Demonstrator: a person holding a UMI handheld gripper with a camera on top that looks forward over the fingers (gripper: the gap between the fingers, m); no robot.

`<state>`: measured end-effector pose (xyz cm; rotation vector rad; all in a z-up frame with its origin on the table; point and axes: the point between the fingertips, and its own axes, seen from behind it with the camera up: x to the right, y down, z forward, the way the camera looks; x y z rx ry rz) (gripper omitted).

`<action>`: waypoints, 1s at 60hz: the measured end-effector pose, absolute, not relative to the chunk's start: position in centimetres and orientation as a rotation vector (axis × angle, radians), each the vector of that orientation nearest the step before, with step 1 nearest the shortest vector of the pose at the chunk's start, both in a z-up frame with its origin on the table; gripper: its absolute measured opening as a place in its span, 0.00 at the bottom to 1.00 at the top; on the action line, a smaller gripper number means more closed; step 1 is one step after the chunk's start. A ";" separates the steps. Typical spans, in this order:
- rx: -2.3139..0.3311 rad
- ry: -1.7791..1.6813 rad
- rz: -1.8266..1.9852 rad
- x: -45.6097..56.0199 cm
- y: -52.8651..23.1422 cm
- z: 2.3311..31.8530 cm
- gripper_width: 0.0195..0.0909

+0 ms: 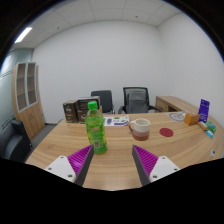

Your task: Pour water

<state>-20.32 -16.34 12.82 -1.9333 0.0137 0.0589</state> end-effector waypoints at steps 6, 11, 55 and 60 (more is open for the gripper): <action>-1.930 -0.002 0.086 -28.4 -11.4 10.1 0.83; -1.923 -0.004 0.093 -29.8 -8.8 9.6 0.83; -1.825 -0.003 0.074 -31.6 3.1 6.4 0.29; -1.823 -0.003 0.087 -31.4 2.7 6.3 0.26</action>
